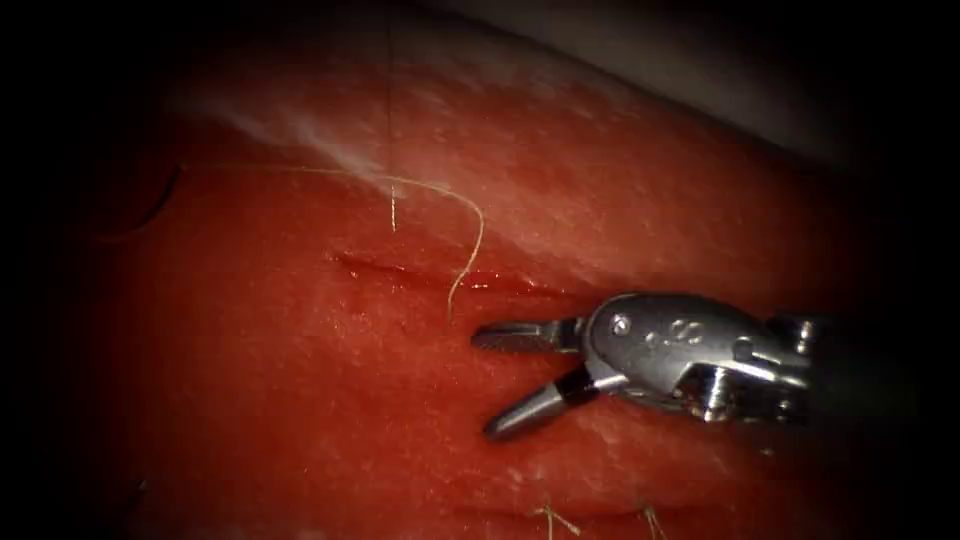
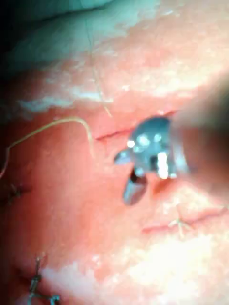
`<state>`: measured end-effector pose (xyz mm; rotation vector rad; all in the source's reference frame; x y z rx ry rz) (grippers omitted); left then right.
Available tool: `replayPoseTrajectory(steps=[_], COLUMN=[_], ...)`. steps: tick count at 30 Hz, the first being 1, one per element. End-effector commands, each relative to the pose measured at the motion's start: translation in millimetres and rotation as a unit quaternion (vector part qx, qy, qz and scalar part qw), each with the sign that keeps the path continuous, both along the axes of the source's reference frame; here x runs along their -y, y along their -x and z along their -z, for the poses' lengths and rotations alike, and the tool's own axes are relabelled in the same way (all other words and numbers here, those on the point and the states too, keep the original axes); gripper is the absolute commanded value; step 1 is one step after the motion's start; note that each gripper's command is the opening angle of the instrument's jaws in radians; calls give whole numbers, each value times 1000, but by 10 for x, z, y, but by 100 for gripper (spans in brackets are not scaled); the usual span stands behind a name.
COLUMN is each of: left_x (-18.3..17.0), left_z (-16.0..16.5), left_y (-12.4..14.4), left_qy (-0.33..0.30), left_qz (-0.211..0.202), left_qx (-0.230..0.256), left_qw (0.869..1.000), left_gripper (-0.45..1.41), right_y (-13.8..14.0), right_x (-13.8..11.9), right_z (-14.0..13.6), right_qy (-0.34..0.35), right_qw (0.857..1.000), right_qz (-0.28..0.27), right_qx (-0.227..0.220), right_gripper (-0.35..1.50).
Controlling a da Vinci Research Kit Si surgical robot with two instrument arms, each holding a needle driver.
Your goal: Wound Closure
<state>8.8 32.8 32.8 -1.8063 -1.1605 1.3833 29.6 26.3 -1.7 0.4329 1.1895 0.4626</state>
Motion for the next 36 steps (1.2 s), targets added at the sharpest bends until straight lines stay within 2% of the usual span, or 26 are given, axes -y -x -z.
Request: replayPoseTrajectory(steps=[1,10,12,13,14,15,20,24,26,27,28,29,30,33,35,36], left_x=[4,5,4,4,4,4,4,7,11,11,12,16,16,19,19,19], left_z=[-5,-9,-12,-12,-12,-12,-12,-15,-20,-20,-22,-28,-28,-33,-35,-35], left_y=[6,12,13,13,13,13,14,17,24,24,26,36,36,44,48,49], left_qy=[2,7,6,6,6,5,5,7,10,10,10,19,19,30,43,45], left_qz=[-1,-2,-1,-1,-1,0,0,0,0,0,1,3,3,5,14,15], left_qx=[0,2,1,1,1,1,1,2,4,4,4,7,7,11,13,14], left_qw=[1000,1000,1000,1000,1000,1000,1000,1000,1000,1000,1000,1000,1000,999,999,999], left_gripper=[-35,-35,-35,-35,-35,-35,-35,-35,-35,-35,-35,-35,-35,-35,-35,-35], right_y=[-15,-58,-61,-60,-60,-56,-50,-36,-31,-31,-29,-25,-25,-22,-22,-23], right_x=[-1,-1,3,4,4,5,7,11,18,18,22,34,34,45,58,61], right_z=[-16,-53,-63,-65,-65,-67,-67,-46,-26,-26,-17,4,4,29,64,72], right_qy=[4,16,1,-1,-1,0,4,-3,-14,-14,-20,-25,-25,-34,-37,-36], right_qw=[1000,999,999,999,999,999,999,998,999,999,999,1000,1000,999,999,999], right_qz=[-4,-31,-38,-38,-38,-37,-41,-56,-42,-42,-26,-14,-14,-4,13,18], right_qx=[1,4,6,5,5,5,22,31,21,21,10,2,2,-8,-19,-22], right_gripper=[131,126,89,54,54,-35,-35,-35,-35,-35,-35,-35,-35,-35,-35,-35])
